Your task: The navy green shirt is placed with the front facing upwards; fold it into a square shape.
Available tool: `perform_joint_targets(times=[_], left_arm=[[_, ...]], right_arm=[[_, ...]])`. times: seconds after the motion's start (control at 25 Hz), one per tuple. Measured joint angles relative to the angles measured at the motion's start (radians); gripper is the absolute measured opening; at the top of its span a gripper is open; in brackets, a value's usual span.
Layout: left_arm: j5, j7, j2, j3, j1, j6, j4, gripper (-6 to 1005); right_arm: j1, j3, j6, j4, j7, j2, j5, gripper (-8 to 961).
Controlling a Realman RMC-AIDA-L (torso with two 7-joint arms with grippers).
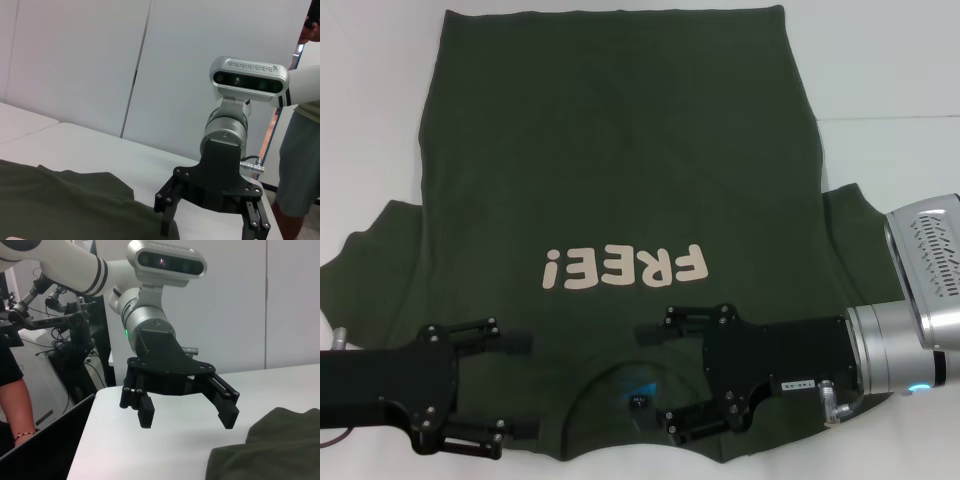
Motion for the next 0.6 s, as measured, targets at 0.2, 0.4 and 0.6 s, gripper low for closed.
perform_joint_targets(times=[0.2, 0.4, 0.6], left_arm=[[0.000, 0.000, 0.000, 0.000, -0.002, -0.005, -0.002, 933], [0.000, 0.000, 0.000, 0.000, -0.006, -0.006, -0.003, 932], [0.000, 0.000, 0.000, 0.000, -0.007, -0.006, 0.000, 933]], right_arm=[[0.002, -0.001, -0.001, 0.000, 0.000, -0.002, 0.001, 900], [0.004, -0.001, -0.003, 0.000, 0.004, -0.002, -0.001, 899], [0.005, -0.001, -0.006, -0.003, 0.011, -0.002, -0.003, 899]])
